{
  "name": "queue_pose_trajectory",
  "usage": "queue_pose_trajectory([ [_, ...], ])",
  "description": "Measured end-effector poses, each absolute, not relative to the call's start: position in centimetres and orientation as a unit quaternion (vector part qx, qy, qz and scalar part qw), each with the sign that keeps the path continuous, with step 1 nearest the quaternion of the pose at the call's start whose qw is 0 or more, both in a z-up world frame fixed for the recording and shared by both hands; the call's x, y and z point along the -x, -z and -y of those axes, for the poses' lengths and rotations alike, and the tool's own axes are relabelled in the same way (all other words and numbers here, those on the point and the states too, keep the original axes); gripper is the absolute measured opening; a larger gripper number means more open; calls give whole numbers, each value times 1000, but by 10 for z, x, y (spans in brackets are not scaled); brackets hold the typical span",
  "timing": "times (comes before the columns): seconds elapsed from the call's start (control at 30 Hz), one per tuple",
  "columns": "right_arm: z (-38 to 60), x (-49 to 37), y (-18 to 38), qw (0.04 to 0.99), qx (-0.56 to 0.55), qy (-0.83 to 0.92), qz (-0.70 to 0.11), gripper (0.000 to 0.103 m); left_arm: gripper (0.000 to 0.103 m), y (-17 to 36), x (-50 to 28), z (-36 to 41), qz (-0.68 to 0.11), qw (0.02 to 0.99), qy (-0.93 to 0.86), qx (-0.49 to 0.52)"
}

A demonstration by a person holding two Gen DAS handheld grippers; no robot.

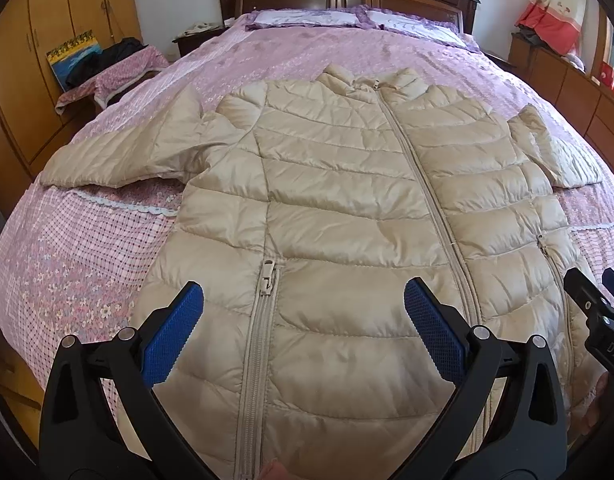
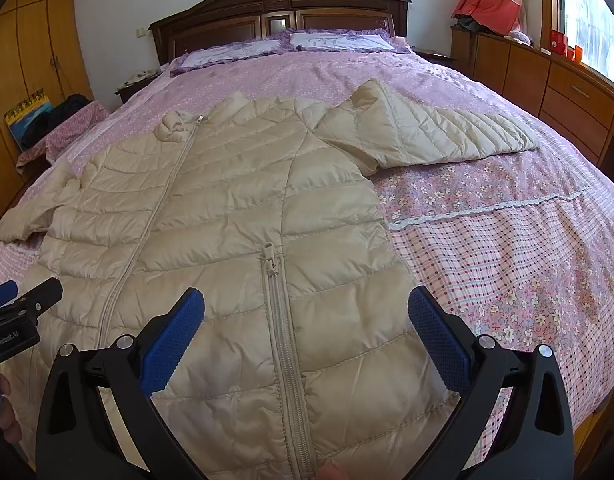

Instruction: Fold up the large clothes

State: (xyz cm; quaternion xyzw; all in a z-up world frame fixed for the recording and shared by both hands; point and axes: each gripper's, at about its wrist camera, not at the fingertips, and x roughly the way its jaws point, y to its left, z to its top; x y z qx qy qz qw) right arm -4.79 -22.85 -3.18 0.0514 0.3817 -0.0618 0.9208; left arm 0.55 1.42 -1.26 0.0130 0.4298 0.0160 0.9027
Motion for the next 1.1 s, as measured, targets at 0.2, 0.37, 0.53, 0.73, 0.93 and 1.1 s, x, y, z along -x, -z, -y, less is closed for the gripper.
queue_pose_trajectory([
  [0.2,229,48,32,921,-51,62,-382,98,100,13,-5,-14,-430,902,-17,-14],
  [0.37,229,48,32,921,-52,61,-382,98,100,13,-5,-15,-430,903,-18,-12],
  [0.53,229,48,32,921,-51,61,-382,98,100,13,-5,-16,-430,902,-18,-12],
  [0.73,228,48,33,921,-51,61,-382,98,100,13,-5,-16,-430,902,-17,-13],
  [0.93,228,47,33,921,-51,61,-382,98,100,13,-5,-17,-430,903,-17,-12],
  [1.1,227,47,32,921,-50,61,-382,98,100,13,-5,-16,-430,903,-18,-12],
])
